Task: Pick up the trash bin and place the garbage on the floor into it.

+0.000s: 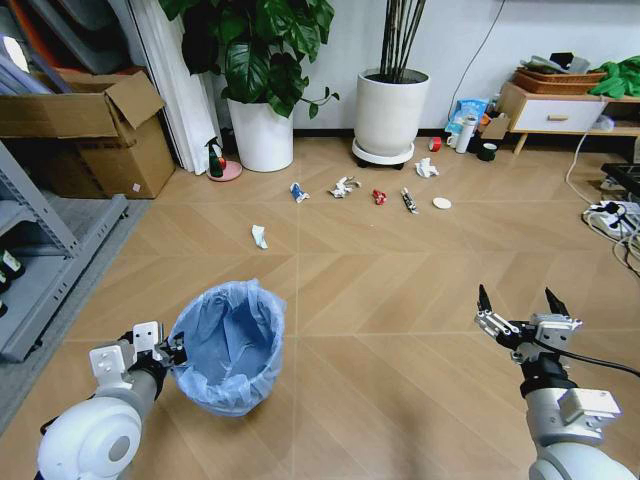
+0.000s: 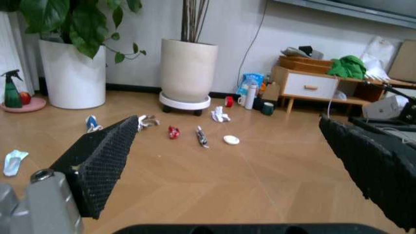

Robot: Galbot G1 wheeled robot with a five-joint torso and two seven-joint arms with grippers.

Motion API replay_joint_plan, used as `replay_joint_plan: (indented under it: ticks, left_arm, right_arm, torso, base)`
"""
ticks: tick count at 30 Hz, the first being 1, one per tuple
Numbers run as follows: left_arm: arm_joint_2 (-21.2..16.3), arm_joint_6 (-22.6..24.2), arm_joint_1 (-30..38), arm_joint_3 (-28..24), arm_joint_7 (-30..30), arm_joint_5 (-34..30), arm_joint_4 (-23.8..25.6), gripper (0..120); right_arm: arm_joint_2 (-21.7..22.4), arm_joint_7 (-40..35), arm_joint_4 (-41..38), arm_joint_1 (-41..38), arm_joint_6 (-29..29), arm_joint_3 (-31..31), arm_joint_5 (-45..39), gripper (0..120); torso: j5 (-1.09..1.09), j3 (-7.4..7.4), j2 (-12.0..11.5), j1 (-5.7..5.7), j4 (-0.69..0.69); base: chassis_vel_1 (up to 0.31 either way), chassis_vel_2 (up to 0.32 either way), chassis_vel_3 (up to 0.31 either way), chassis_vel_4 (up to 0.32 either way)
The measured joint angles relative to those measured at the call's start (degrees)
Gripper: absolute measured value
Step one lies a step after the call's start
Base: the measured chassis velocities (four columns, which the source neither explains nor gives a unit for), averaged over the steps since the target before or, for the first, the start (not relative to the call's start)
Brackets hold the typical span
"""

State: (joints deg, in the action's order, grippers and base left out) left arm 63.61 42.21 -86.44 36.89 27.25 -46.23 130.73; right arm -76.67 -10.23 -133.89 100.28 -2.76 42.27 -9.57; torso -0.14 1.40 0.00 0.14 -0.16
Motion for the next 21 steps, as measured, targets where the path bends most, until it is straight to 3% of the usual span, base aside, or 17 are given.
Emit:
replay_joint_plan:
  ticks: [21]
  left_arm:
    - [-0.03, -0.05, -0.13, -0.37, -1.32, 0.51, 0.46, 0]
  right_arm:
    - [-0.72, 0.55, -0.1, 0.07, 0.11, -0.1, 0.62, 100]
  torso:
    - [0.03, 0.01, 0.0, -0.01, 0.02]
  base:
    - [-0.072, 0.283, 0.068, -0.286]
